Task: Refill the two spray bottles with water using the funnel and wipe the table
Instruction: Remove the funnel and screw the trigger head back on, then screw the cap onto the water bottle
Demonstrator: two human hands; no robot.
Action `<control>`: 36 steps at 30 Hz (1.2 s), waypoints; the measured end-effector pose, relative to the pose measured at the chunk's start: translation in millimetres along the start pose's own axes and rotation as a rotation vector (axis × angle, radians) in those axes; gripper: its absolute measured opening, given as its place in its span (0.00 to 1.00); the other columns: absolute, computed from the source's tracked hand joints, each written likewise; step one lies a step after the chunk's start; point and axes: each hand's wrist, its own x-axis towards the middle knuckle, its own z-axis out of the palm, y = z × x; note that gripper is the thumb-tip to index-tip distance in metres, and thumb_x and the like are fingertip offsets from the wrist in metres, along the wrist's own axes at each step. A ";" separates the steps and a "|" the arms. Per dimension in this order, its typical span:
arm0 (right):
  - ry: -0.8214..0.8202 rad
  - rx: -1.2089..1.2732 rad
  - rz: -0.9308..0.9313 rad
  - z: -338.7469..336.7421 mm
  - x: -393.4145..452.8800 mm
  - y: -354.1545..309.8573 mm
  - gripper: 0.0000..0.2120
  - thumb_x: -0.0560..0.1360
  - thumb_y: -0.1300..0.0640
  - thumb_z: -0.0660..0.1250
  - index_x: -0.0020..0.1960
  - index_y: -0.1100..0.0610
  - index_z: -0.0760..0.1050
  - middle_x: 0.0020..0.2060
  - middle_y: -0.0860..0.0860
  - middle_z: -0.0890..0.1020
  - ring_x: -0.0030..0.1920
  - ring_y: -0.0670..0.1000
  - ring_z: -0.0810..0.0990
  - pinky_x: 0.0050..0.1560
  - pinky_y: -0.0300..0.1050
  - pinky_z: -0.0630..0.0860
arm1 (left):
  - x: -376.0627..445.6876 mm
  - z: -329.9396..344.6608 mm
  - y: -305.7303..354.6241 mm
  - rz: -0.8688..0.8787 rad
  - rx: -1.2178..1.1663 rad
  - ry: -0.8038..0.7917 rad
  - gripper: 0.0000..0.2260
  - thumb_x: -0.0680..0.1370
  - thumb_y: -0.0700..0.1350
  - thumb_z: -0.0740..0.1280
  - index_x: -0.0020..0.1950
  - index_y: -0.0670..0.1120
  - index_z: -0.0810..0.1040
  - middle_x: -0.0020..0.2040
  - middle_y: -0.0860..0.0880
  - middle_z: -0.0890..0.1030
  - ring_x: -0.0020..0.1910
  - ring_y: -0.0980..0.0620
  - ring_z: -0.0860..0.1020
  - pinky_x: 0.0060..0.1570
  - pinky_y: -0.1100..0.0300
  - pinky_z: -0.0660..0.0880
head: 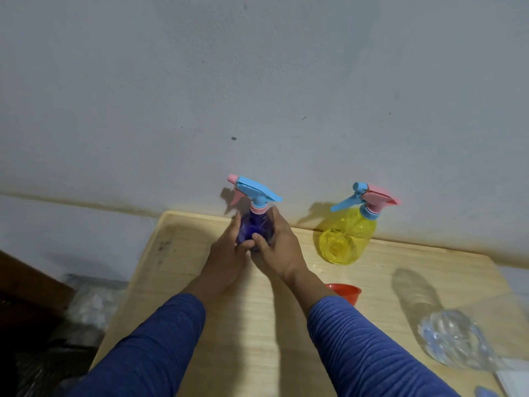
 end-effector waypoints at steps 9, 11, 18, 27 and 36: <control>-0.343 -0.563 0.323 -41.9 -10.3 -34.9 0.21 0.76 0.52 0.61 0.66 0.61 0.66 0.65 0.59 0.70 0.65 0.58 0.70 0.63 0.48 0.68 | -6.8 -21.6 22.0 -0.214 0.543 -0.066 0.20 0.78 0.51 0.63 0.63 0.39 0.67 0.60 0.40 0.74 0.55 0.45 0.72 0.47 0.60 0.65; -0.361 -0.654 0.345 -49.6 -13.8 -44.3 0.19 0.77 0.54 0.59 0.64 0.61 0.69 0.64 0.59 0.72 0.64 0.58 0.72 0.60 0.47 0.71 | -13.1 -25.9 34.6 -0.226 0.717 -0.128 0.20 0.78 0.53 0.62 0.63 0.40 0.67 0.60 0.43 0.73 0.58 0.46 0.72 0.52 0.57 0.69; -0.379 -0.808 0.369 -87.6 -40.2 -74.2 0.20 0.78 0.52 0.59 0.65 0.62 0.69 0.63 0.57 0.74 0.63 0.57 0.73 0.57 0.46 0.72 | -40.0 -28.9 82.2 -0.149 0.911 -0.120 0.12 0.77 0.48 0.63 0.58 0.44 0.75 0.55 0.46 0.77 0.52 0.48 0.78 0.43 0.60 0.71; -0.328 -0.817 0.338 -149.1 -106.6 -91.5 0.15 0.76 0.51 0.61 0.55 0.62 0.73 0.49 0.57 0.75 0.49 0.56 0.73 0.45 0.46 0.70 | -95.7 -4.4 139.6 -0.113 0.992 -0.074 0.17 0.77 0.48 0.60 0.63 0.43 0.72 0.54 0.46 0.74 0.57 0.47 0.75 0.44 0.57 0.71; -0.310 -0.788 0.265 -204.2 -212.2 -62.1 0.15 0.76 0.52 0.61 0.55 0.62 0.73 0.56 0.58 0.77 0.51 0.57 0.74 0.43 0.44 0.68 | -185.7 74.1 171.4 -0.140 1.043 -0.087 0.16 0.78 0.49 0.62 0.61 0.41 0.73 0.61 0.44 0.73 0.57 0.45 0.75 0.42 0.56 0.69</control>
